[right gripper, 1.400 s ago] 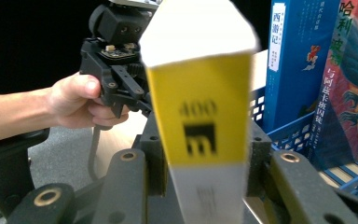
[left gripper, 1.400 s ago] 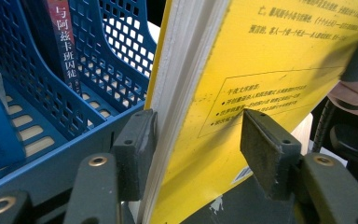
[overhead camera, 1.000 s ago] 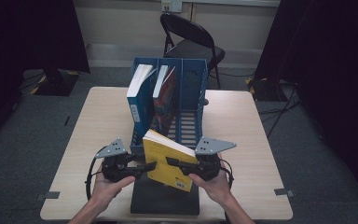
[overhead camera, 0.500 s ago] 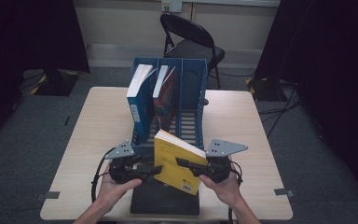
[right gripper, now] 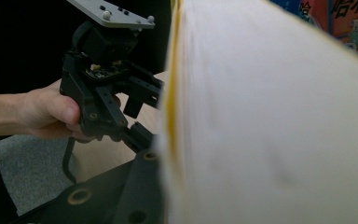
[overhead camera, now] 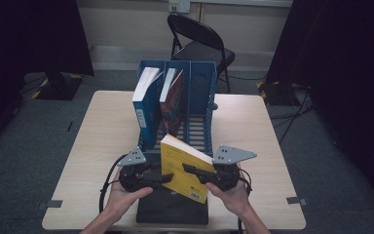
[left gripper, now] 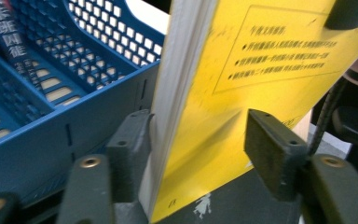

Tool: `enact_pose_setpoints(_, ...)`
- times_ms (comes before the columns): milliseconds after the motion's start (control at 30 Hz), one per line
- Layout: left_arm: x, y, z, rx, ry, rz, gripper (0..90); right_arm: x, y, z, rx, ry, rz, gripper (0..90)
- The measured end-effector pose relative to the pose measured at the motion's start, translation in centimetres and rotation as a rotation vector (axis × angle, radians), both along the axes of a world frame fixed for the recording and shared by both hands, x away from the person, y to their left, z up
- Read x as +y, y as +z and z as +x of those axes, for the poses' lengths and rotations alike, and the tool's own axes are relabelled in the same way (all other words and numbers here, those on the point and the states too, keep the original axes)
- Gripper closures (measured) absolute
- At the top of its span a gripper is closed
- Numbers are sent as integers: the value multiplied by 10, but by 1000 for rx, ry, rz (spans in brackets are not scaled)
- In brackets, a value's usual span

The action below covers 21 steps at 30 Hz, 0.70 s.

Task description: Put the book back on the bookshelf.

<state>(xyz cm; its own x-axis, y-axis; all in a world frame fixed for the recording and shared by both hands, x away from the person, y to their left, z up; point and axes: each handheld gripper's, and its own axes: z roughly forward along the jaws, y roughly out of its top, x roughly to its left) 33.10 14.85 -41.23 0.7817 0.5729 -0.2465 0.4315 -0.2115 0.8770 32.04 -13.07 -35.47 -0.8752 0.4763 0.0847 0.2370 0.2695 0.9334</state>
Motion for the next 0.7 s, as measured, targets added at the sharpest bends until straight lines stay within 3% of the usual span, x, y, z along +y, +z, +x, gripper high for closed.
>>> enact_pose_setpoints(233, 29, -1, 1, 42, 57, 5, 305, -10, 0, 3, 17, -24, 8, 757)
enact_pose_setpoints(367, 44, -2, -5, 50, 93, 59, 253, -13, 0, 4, 22, -29, 10, 757)
enact_pose_setpoints(533, 63, -7, -12, 63, 121, 88, 204, -17, 0, 3, 30, -34, 17, 757)
enact_pose_setpoints(700, 85, -12, -12, 66, 198, 116, 189, -21, 0, 3, 36, -49, 22, 757)
